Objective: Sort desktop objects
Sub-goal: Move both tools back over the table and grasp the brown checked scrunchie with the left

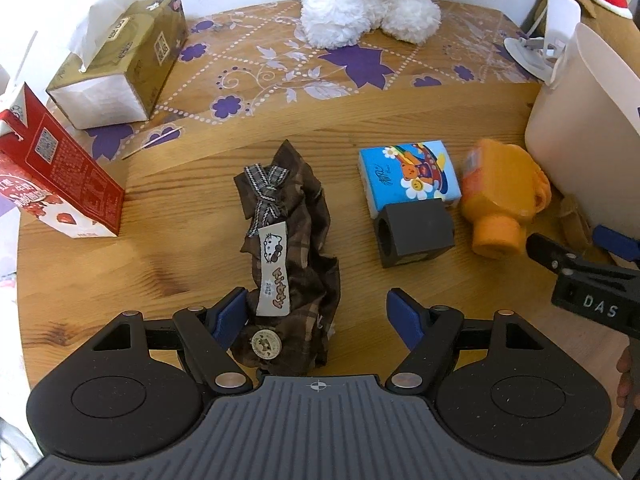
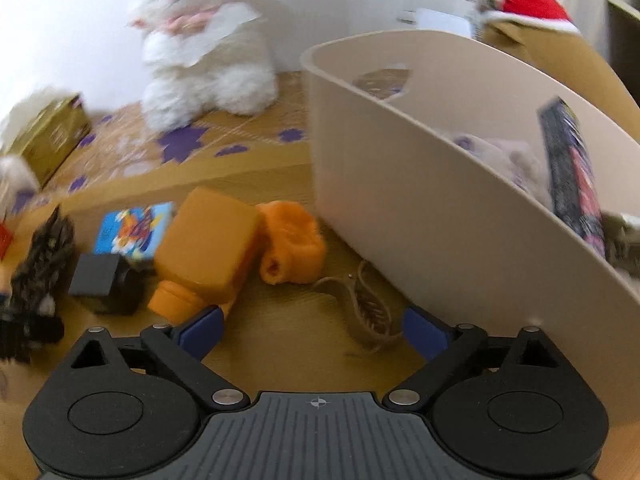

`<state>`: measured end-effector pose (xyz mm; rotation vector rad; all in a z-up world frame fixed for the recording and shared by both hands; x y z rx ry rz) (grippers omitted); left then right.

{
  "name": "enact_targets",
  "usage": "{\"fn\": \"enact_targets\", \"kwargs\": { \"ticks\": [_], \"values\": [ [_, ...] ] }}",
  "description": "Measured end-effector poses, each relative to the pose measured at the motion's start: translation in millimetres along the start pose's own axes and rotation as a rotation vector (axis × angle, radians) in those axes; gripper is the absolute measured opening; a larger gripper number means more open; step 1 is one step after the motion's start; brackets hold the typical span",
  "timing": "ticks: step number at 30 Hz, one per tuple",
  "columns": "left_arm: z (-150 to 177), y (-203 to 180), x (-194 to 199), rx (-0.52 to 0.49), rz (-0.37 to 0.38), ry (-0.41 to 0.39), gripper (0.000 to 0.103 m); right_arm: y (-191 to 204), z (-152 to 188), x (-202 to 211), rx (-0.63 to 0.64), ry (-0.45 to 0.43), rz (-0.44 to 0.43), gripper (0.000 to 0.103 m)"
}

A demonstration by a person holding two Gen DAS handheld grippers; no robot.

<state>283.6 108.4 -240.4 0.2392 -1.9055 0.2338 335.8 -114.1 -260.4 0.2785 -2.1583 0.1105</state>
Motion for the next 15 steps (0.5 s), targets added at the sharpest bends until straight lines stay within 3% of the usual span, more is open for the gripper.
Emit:
{"fn": "enact_targets", "kwargs": {
  "ticks": [4,12,14,15],
  "values": [
    [1.5,-1.5,0.0,-0.002,0.005,-0.003,0.076,-3.9,0.8,2.3,-0.024,-0.014,-0.038,0.095],
    [0.4,-1.7,0.5,0.005,0.01,-0.009,0.076,-4.1,-1.4,13.3,-0.022,-0.007,-0.096,0.056],
    [-0.2,-2.7,0.6,0.006,0.013,-0.009,0.076,-3.7,-0.1,16.6,-0.03,-0.006,-0.111,0.058],
    [0.0,-3.4,0.9,0.005,0.014,-0.009,0.076,-2.9,0.3,17.8,-0.026,-0.014,-0.094,0.065]
  ]
}}
Point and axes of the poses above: each gripper's, at about its wrist camera, not at the fingertips, and x roughly against the way its jaws point, y to its left, z to its underside, the point moved 2 cm from there along -x, roughly the way its jaws point, and after that the axes turned 1 degree about y, right-handed, at the moved point
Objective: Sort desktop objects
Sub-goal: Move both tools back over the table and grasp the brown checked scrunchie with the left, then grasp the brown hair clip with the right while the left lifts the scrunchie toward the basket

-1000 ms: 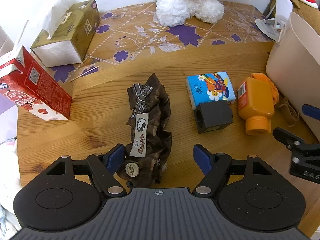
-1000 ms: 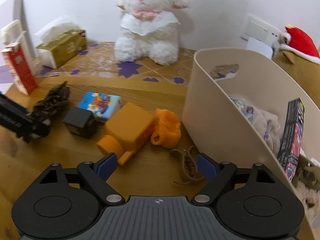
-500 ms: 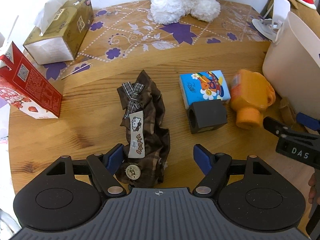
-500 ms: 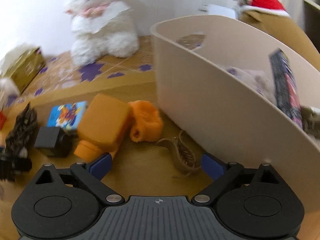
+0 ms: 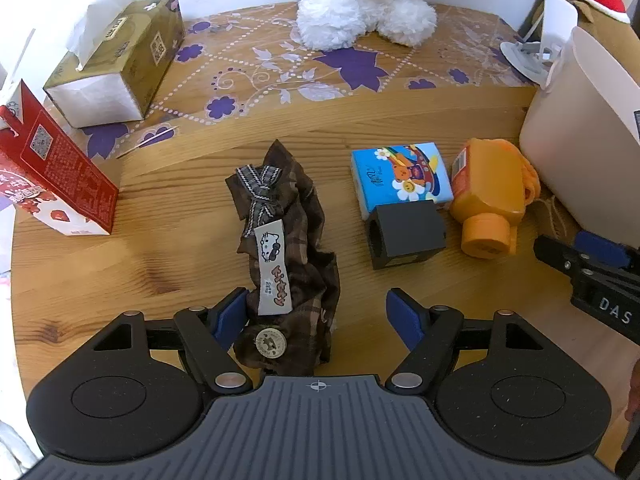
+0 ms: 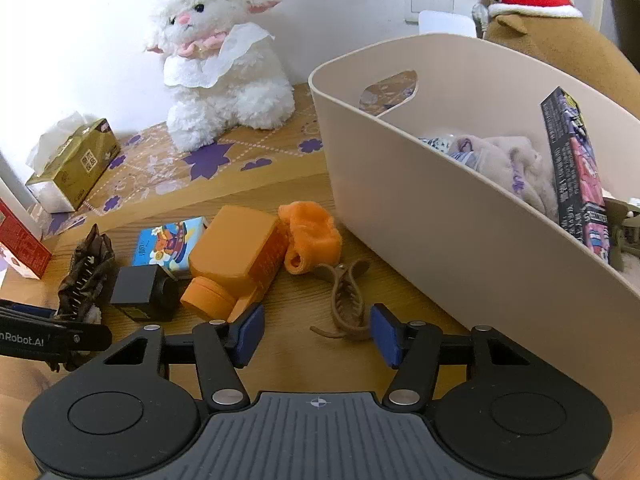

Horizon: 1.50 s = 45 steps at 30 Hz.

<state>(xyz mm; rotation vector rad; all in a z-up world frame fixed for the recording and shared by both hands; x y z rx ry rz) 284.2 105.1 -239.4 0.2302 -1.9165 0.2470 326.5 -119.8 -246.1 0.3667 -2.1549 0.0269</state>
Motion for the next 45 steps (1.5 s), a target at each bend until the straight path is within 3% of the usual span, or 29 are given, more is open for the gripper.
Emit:
{"fn": "enact_targets", "kwargs": {
  "ticks": [3,7,10,13,15,27,45],
  "values": [
    [0.7,-2.7,0.6,-0.013,0.001,-0.002,0.076,-1.4,-0.5,-3.4,0.009,-0.017,0.045,0.074],
    [2.4,-3.5,0.1,-0.017,-0.006,0.0,0.076,-5.1,1.3,-20.2,0.026,0.014,0.06,0.075],
    [2.9,-3.5,-0.2,-0.021,-0.006,-0.009,0.066,-6.7,2.5,-23.9,0.019,0.01,0.064,0.074],
    [2.9,-5.3,-3.8,-0.029,0.001,0.003,0.049,-3.5,2.7,-25.1,0.043,0.006,0.066,0.062],
    [3.9,-7.1,-6.7,-0.028,0.004,0.018,0.043,-2.5,2.3,-25.0,0.054,0.003,0.072,0.044],
    [9.3,-12.6,1.7,0.002,-0.013,0.001,0.04,-12.6,9.1,-10.5,0.008,0.048,-0.015,0.044],
    [6.6,-49.5,42.8,-0.015,0.002,-0.081,0.038,-23.6,-0.7,39.0,-0.003,0.011,-0.166,0.044]
  ]
}}
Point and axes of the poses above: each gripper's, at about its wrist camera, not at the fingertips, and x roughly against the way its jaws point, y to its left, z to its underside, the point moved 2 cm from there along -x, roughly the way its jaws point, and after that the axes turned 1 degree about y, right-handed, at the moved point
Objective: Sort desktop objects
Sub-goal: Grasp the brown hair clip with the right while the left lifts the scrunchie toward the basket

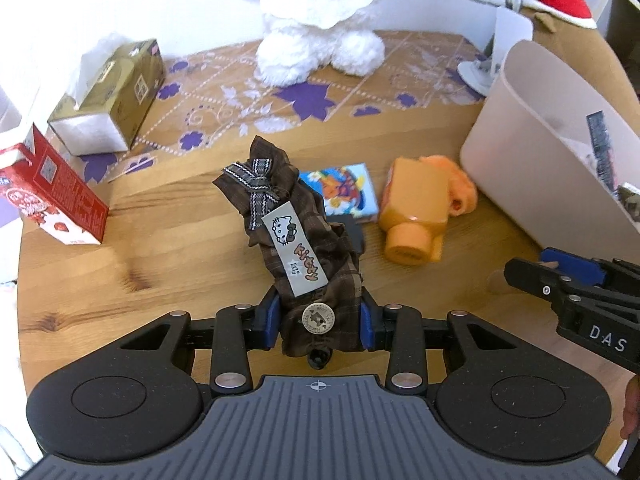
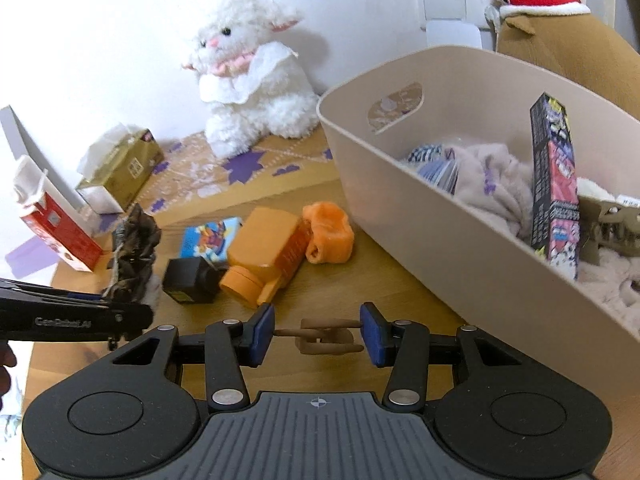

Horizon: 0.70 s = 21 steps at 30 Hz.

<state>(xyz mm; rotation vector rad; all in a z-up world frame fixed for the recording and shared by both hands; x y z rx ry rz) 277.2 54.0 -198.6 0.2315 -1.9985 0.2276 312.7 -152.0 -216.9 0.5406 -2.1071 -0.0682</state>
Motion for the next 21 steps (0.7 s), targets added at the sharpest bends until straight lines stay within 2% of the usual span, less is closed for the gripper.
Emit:
{"fn": "enact_targets", "kwargs": {
  "ticks": [13,21],
  "values": [
    [-30.2,-50.9,34.6,-0.055,0.015,-0.105,0.038,-20.2,-36.0,63.3,0.002,-0.124,-0.091,0.044],
    [-56.5,-99.6,55.2,-0.142,0.051,-0.176,0.038,-46.4,-57.4,102.1,-0.014,-0.234,-0.096,0.044]
  ]
}}
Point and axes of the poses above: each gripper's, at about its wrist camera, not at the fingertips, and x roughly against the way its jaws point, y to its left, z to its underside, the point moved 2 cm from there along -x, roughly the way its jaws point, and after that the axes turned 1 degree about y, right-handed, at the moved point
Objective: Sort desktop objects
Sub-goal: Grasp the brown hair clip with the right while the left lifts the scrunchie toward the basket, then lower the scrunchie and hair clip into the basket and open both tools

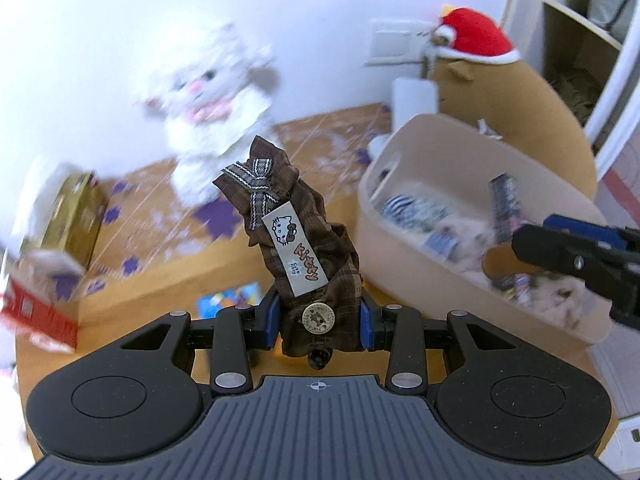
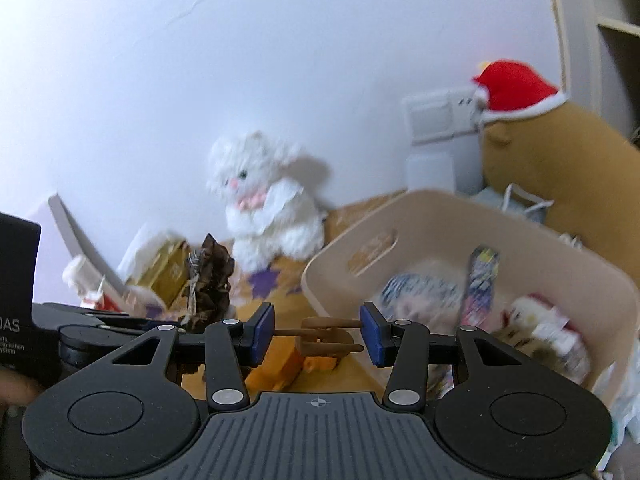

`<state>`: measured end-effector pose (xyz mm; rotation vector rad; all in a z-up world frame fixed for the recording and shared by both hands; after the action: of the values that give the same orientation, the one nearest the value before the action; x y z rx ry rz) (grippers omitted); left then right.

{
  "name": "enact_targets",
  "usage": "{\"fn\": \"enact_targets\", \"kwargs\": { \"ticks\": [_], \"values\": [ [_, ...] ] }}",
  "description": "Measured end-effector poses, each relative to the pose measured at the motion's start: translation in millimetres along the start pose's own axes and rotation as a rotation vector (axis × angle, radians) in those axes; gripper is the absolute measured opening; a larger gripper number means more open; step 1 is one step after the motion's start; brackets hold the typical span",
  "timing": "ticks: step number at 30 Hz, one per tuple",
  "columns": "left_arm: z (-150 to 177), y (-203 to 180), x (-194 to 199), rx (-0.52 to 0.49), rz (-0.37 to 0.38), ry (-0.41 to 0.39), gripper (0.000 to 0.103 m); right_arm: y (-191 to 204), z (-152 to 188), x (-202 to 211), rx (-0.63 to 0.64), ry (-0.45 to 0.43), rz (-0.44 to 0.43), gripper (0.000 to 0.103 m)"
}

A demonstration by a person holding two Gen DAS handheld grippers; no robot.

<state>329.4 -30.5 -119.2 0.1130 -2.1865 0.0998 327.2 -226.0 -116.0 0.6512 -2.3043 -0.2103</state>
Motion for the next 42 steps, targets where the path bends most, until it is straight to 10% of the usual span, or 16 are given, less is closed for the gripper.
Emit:
{"fn": "enact_targets", "kwargs": {
  "ticks": [18,42],
  "values": [
    [-51.0,-102.7,-22.1,-0.195,0.078,-0.019,0.038,-104.4,-32.6,38.6,-0.137,-0.134,0.179,0.044],
    [-40.8,-125.9,-75.8,-0.278,0.037,0.107,0.049,-125.7,-9.1,-3.9,-0.073,0.048,0.239,0.045]
  ]
}}
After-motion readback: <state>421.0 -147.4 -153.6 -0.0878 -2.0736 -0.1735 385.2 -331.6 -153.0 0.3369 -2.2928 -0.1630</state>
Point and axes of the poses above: each gripper's, at about its wrist camera, not at the fingertips, and x roughly against the way its jaws point, y to its left, z to its underside, the point moved 2 cm from there along -x, roughly the way its jaws point, and after that the axes turned 1 degree about y, right-handed, at the moved point
